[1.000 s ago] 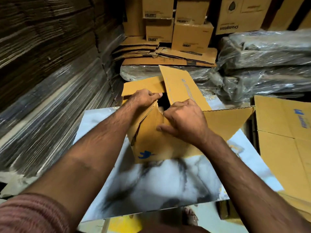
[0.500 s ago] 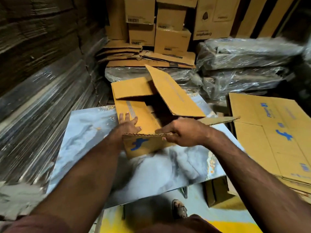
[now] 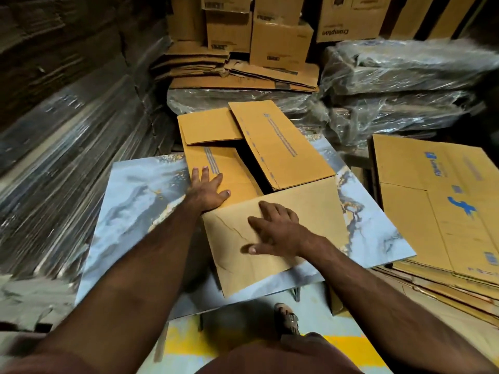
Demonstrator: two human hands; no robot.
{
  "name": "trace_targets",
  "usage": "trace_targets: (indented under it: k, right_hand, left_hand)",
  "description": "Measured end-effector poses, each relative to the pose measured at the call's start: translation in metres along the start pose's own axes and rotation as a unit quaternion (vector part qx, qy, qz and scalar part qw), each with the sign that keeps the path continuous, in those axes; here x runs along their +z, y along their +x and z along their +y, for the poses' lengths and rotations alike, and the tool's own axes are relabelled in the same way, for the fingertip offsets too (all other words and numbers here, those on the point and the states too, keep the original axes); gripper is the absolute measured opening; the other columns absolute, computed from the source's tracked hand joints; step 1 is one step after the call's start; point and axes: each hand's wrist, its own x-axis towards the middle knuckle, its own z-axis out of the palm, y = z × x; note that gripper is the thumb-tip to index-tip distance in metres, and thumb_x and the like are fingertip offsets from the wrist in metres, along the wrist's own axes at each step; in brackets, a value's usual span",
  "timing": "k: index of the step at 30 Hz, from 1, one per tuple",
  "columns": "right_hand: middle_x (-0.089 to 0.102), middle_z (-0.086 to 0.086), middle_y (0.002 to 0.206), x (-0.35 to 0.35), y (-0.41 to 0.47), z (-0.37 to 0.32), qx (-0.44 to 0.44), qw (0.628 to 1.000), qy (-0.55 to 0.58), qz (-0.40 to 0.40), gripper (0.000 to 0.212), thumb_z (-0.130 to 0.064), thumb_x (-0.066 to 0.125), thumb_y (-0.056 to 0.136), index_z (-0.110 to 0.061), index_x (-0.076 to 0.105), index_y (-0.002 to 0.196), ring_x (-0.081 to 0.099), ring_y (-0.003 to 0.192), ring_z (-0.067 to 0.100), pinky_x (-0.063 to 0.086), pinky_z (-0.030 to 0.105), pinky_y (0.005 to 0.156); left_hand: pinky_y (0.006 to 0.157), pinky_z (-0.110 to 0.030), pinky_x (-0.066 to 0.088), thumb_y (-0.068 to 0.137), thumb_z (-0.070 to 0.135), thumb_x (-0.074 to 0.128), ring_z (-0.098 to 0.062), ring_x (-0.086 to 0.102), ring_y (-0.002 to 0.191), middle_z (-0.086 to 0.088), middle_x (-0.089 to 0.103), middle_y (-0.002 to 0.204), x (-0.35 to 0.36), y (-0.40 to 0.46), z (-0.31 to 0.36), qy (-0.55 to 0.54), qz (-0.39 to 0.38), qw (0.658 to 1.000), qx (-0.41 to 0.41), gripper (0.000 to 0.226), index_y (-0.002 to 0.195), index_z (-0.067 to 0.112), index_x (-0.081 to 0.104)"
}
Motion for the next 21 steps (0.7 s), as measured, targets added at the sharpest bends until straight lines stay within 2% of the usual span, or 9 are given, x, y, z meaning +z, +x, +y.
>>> trace_targets:
  k: [2,4,7,10,12,15,18,21]
  right_hand:
    - [0.038,0.011,0.141,-0.010,0.009,0.001,0.015,0.997,0.008,0.075,0.069,-0.074,0.051,0.084,-0.027,0.048,0.135,0.035,0.132,0.032,0.024,0.048,0.105]
    - [0.047,0.007,0.130,-0.024,0.023,-0.001,0.028,0.990,0.049,0.127,0.062,-0.066,0.050,0.090,-0.024,0.049,0.136,0.042,0.125,0.028,0.027,0.044,0.099]
    - [0.042,0.007,0.143,-0.047,0.053,-0.010,0.000,0.979,0.120,0.162,0.061,-0.055,0.050,0.095,-0.024,0.040,0.146,0.037,0.134,0.027,0.029,0.043,0.102]
    - [0.029,0.009,0.157,-0.064,0.092,-0.016,-0.016,0.965,0.194,0.174,0.064,-0.048,0.049,0.099,-0.024,0.027,0.154,0.027,0.143,0.028,0.030,0.048,0.110]
    - [0.021,0.013,0.162,-0.069,0.118,-0.013,0.004,0.959,0.240,0.152,0.064,-0.046,0.044,0.101,-0.025,0.021,0.157,0.019,0.149,0.030,0.026,0.052,0.116]
    - [0.004,0.008,0.166,-0.072,0.145,-0.003,0.054,0.949,0.306,0.054,0.063,-0.052,0.031,0.104,-0.027,0.012,0.158,0.002,0.153,0.027,0.009,0.048,0.122]
    - [-0.008,0.003,0.166,-0.070,0.146,-0.003,0.103,0.929,0.355,-0.005,0.066,-0.062,0.021,0.101,-0.032,0.008,0.158,-0.012,0.152,0.024,-0.004,0.050,0.121]
    - [-0.016,0.000,0.164,-0.063,0.142,0.000,0.147,0.913,0.380,-0.031,0.071,-0.069,0.017,0.097,-0.032,0.007,0.158,-0.017,0.151,0.021,-0.008,0.051,0.119]
  left_hand:
    - [0.119,-0.051,0.008,0.095,0.061,0.042,-0.033,-0.019,0.149,-0.006,-0.012,0.165,0.002,-0.002,0.002,0.002,0.004,1.000,-0.007,0.072,0.156,0.034,0.015]
    - [0.118,-0.053,0.011,0.094,0.062,0.042,-0.033,-0.018,0.149,-0.005,-0.012,0.165,0.002,-0.004,0.005,0.012,0.003,1.000,-0.015,0.073,0.156,0.035,0.016]
    - [0.117,-0.056,0.013,0.094,0.061,0.042,-0.033,-0.020,0.149,-0.006,-0.016,0.164,-0.003,-0.004,0.010,0.026,-0.021,0.999,-0.026,0.074,0.156,0.035,0.012]
    - [0.115,-0.062,0.008,0.094,0.060,0.046,-0.032,-0.025,0.147,-0.005,-0.022,0.163,-0.011,0.000,0.017,0.021,-0.060,0.997,-0.042,0.079,0.156,0.035,0.004]
    - [0.115,-0.063,0.003,0.092,0.063,0.048,-0.033,-0.025,0.147,-0.006,-0.023,0.162,-0.015,0.004,0.024,0.009,-0.069,0.996,-0.062,0.087,0.156,0.033,-0.002]
    - [0.115,-0.064,-0.003,0.090,0.066,0.049,-0.035,-0.023,0.147,-0.010,-0.022,0.162,-0.018,0.010,0.036,0.016,-0.068,0.993,-0.097,0.091,0.156,0.028,-0.001]
    - [0.115,-0.063,-0.007,0.089,0.068,0.047,-0.037,-0.024,0.147,-0.016,-0.024,0.161,-0.021,0.016,0.045,0.038,-0.082,0.989,-0.118,0.094,0.157,0.025,-0.003]
    - [0.115,-0.063,-0.008,0.089,0.069,0.047,-0.037,-0.026,0.146,-0.016,-0.027,0.159,-0.025,0.020,0.050,0.038,-0.108,0.985,-0.132,0.097,0.156,0.027,-0.009]
